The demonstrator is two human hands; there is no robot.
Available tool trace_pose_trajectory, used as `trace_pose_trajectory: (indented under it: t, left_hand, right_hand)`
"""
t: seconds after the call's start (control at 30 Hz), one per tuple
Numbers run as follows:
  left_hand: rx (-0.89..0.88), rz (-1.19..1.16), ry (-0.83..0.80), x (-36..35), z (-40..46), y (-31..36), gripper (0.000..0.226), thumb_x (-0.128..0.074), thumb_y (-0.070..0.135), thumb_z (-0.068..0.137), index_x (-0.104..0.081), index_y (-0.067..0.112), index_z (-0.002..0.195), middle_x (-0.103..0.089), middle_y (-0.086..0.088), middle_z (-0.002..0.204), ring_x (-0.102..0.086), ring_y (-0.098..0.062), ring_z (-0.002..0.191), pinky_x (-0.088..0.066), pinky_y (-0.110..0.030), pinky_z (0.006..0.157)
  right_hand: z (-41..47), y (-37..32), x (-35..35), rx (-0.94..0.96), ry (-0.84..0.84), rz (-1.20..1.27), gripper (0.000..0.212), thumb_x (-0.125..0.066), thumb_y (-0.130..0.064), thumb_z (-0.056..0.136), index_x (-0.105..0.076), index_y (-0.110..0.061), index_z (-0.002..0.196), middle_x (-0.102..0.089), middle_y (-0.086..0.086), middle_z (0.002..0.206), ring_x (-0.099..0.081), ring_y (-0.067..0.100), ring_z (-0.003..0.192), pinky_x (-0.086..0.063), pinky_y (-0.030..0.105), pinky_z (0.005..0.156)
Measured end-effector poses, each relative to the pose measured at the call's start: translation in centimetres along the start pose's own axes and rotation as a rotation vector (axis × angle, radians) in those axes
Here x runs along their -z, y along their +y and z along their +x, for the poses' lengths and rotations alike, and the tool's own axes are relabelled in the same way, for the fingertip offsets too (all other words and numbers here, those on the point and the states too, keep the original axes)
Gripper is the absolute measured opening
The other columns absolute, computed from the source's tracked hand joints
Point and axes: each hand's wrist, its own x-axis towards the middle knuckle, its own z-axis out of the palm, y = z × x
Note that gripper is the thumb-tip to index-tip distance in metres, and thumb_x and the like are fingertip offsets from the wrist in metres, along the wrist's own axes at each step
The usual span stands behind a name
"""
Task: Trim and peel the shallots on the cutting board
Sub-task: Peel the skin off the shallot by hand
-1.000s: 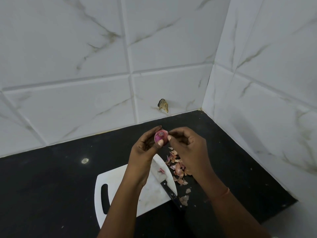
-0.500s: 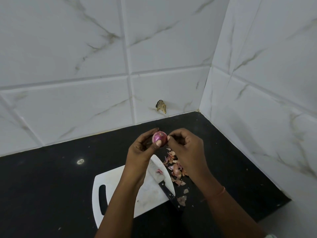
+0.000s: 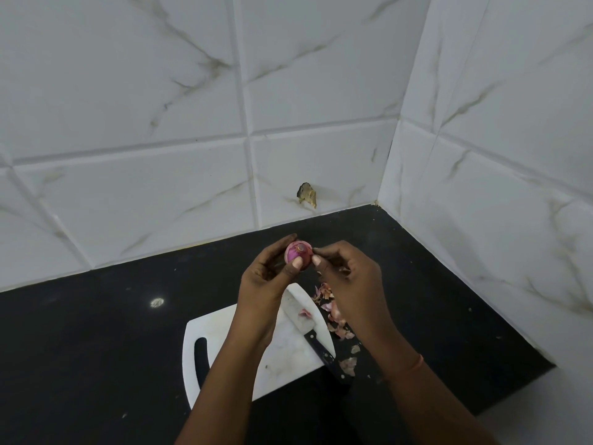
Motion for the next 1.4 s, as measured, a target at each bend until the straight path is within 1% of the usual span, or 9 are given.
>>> trace_pose_trajectory:
  t: [0.23,0.47,0.7,0.83,0.93,1.03,1.1,1.23,1.4]
  left_hand:
    - [-0.005,0.065,-0.027,0.2,-0.3,0.4,0.051,-0.076,0.028,0.073,-0.064,0.029,0.122,-0.071,0.010,0.114,-0.067,-0.007,0.106,-0.055,-0.018,0.083]
    - [0.022,0.078,-0.098,0.6,-0.3,0.2,0.042,-0.073,0.021,0.084,-0.065,0.026,0.125,-0.071,0.005,0.117,-0.066,-0.012,0.111,-0.055,-0.028,0.095]
    - [0.093,-0.007,-0.116,0.4,-0.5,0.4,0.030,-0.059,0.017,0.095,-0.065,0.021,0.124,-0.072,0.001,0.116,-0.067,-0.018,0.111,-0.053,-0.032,0.096]
    - [0.175,-0.115,-0.067,0.4,-0.3,0.2,0.032,-0.058,0.024,0.093,-0.066,0.017,0.123,-0.072,-0.004,0.116,-0.067,-0.024,0.110,-0.051,-0.040,0.101]
    - [0.201,-0.173,-0.064,0.6,-0.2,0.4,0.039,-0.062,0.028,0.084,-0.066,0.018,0.122,-0.071,-0.006,0.118,-0.067,-0.025,0.111,-0.052,-0.038,0.099]
    - [0.147,-0.112,-0.078,0.7,-0.1,0.4,0.037,-0.067,0.025,0.081,-0.067,0.030,0.118,-0.071,0.005,0.117,-0.067,-0.014,0.111,-0.055,-0.025,0.089]
    - [0.111,-0.038,-0.068,0.8,0.0,0.2,0.045,-0.072,0.028,0.076,-0.066,0.033,0.120,-0.069,0.010,0.119,-0.065,-0.009,0.111,-0.055,-0.025,0.089]
    - [0.074,0.038,-0.010,0.9,0.2,0.1,0.043,-0.076,0.019,0.080,-0.065,0.026,0.121,-0.070,0.010,0.114,-0.066,-0.006,0.105,-0.055,-0.030,0.092]
    - [-0.049,0.146,0.099,0.4,0.3,-0.1,0.040,-0.081,0.013,0.076,-0.066,0.027,0.111,-0.071,0.012,0.105,-0.068,-0.004,0.097,-0.059,-0.025,0.082]
  right_hand:
    - [-0.2,-0.1,-0.5,0.038,-0.102,-0.106,0.013,-0.061,-0.017,0.094,-0.063,-0.012,0.106,-0.065,-0.005,0.095,-0.063,0.004,0.087,-0.052,0.015,0.074]
    - [-0.3,-0.8,-0.2,-0.076,-0.086,-0.022,0.001,-0.061,-0.013,0.092,-0.060,-0.014,0.093,-0.063,-0.006,0.080,-0.062,0.005,0.074,-0.049,0.013,0.063]
    - [0.1,-0.9,0.5,-0.276,0.005,0.132,0.004,-0.065,-0.017,0.088,-0.064,-0.014,0.090,-0.068,-0.003,0.079,-0.065,0.006,0.072,-0.052,0.012,0.061]
    - [0.3,-0.1,0.7,-0.444,0.145,0.267,0.003,-0.063,-0.010,0.089,-0.064,-0.012,0.091,-0.071,0.005,0.077,-0.069,0.013,0.062,-0.057,0.023,0.056]
    - [0.4,1.2,1.0,-0.506,0.216,0.190,0.007,-0.068,-0.009,0.085,-0.064,-0.014,0.087,-0.071,0.006,0.079,-0.070,0.013,0.065,-0.060,0.029,0.061]
    - [0.3,2.0,1.3,-0.481,0.109,0.056,0.017,-0.066,-0.007,0.087,-0.067,-0.024,0.088,-0.071,-0.006,0.087,-0.071,0.009,0.078,-0.061,0.034,0.075]
    - [0.2,1.8,1.2,-0.419,0.045,0.036,0.025,-0.058,-0.006,0.092,-0.068,-0.028,0.097,-0.070,-0.010,0.094,-0.069,0.005,0.083,-0.059,0.024,0.075]
    - [0.1,0.0,0.5,-0.164,0.019,0.001,0.016,-0.061,-0.011,0.092,-0.071,-0.017,0.103,-0.068,-0.010,0.100,-0.063,-0.002,0.092,-0.049,0.008,0.075]
    - [0.3,-1.0,-0.3,-0.011,-0.011,0.065,0.014,-0.069,-0.013,0.087,-0.071,-0.011,0.101,-0.070,-0.005,0.097,-0.067,0.006,0.091,-0.053,0.015,0.077]
